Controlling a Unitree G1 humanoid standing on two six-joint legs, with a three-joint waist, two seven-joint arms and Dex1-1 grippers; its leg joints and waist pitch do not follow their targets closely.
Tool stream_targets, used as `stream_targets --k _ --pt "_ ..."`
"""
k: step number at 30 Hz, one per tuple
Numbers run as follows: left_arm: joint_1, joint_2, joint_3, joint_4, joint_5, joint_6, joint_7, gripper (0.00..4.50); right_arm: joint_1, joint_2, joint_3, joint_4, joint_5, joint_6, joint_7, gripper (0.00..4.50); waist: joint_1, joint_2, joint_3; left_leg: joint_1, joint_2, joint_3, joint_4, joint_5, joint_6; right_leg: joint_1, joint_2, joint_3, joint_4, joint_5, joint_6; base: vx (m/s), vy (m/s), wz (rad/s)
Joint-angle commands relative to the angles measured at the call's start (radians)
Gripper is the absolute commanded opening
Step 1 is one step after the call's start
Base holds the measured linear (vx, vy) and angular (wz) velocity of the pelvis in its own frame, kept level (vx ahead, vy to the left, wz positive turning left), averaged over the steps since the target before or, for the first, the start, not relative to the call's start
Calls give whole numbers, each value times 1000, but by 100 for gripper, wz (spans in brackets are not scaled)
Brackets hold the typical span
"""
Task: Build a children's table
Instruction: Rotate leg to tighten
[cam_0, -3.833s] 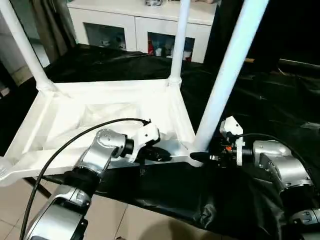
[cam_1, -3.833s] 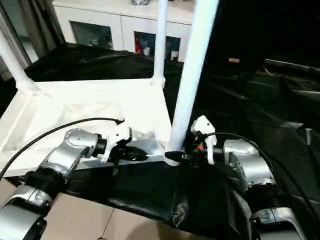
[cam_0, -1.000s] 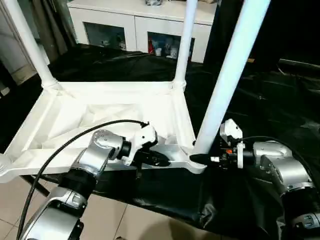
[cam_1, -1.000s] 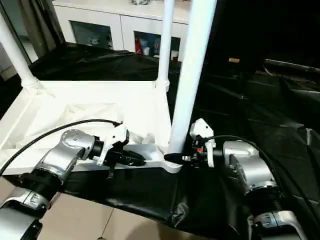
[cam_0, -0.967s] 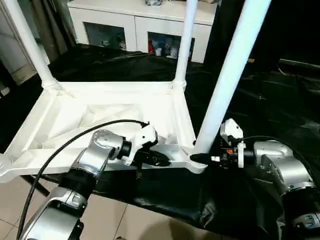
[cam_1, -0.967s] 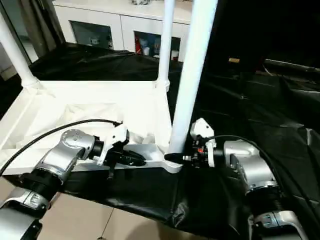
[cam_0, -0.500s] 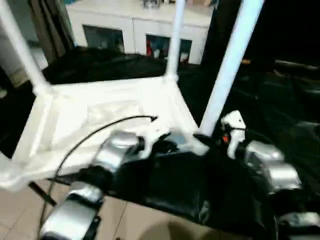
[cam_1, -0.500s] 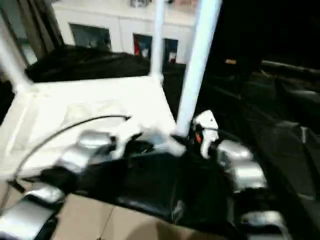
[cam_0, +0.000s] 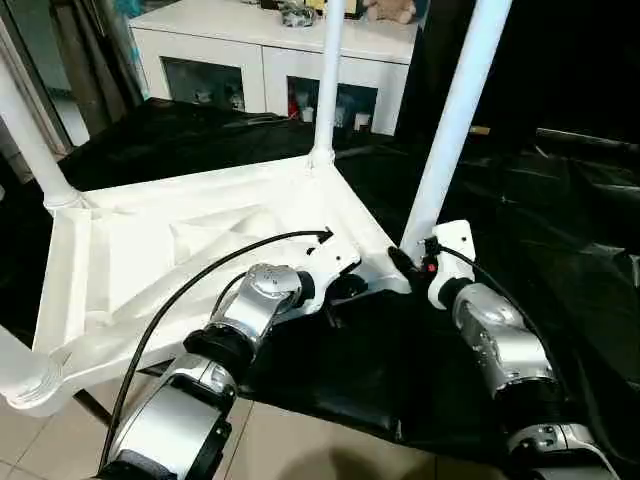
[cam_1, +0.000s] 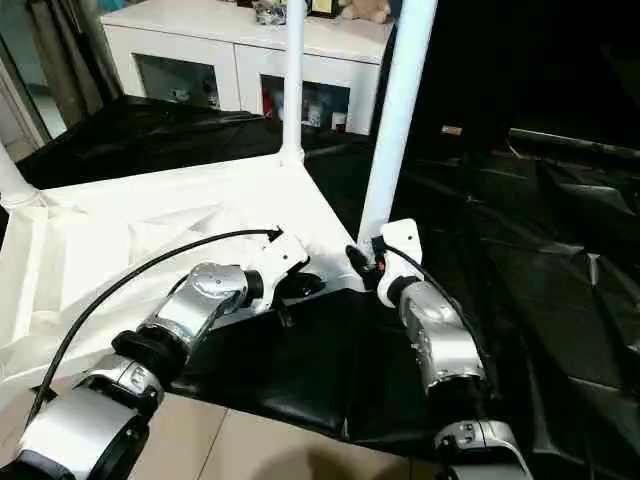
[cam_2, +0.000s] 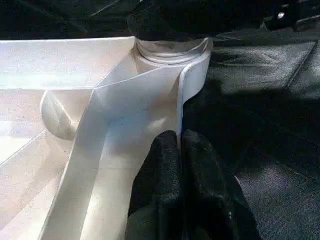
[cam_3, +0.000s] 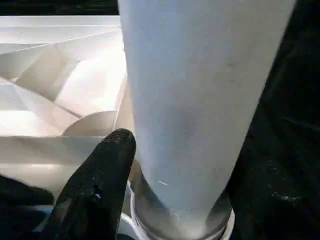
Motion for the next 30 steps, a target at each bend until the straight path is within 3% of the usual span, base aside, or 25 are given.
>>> stream_targets --k 1,5,7,11,15,18,24,30 --pt "-22 -8 2 34 8 15 28 0 34 23 99 -22 25 32 154 311 0 -7 -50 9 26 -10 -78 -353 32 25 -58 41 -84 -394 -144 0 0 0" --pt "-15 14 -4 28 4 14 -41 0 40 -52 123 -63 46 33 305 323 10 -11 -50 9 25 -4 -71 -306 53 27 -60 47 -78 -362 -163 0 0 0" --pt "3 53 -19 3 -5 1 -141 0 41 -136 133 -85 63 21 440 323 18 -14 -57 3 26 -2 -67 -250 72 38 -61 47 -69 -304 -178 0 0 0" --pt "26 92 -30 -36 -26 -15 -251 0 42 -215 135 -104 75 16 558 323 23 -11 -59 -6 28 -2 -66 -191 84 45 -58 44 -56 -223 -203 0 0 0" --pt "67 138 -39 -111 -67 -24 -406 0 49 -290 153 -125 76 21 680 323 28 -7 -63 -6 35 -1 -61 -144 108 47 -54 43 -35 -87 -257 0 0 0" --pt "84 166 -54 -146 -64 -20 -452 0 50 -323 167 -126 73 18 726 323 29 -6 -67 -1 36 1 -57 -136 113 46 -54 44 -29 -46 -278 0 0 0" --pt "90 179 -57 -149 -52 -35 -450 0 50 -337 182 -107 48 -14 743 323 31 -8 -59 4 36 3 -63 -202 75 41 -56 45 -46 -181 -247 0 0 0" --pt "97 183 -56 -169 -55 -25 -458 0 43 -331 193 -96 46 0 748 323 31 -10 -61 2 35 3 -62 -180 77 43 -55 46 -42 -156 -244 0 0 0"
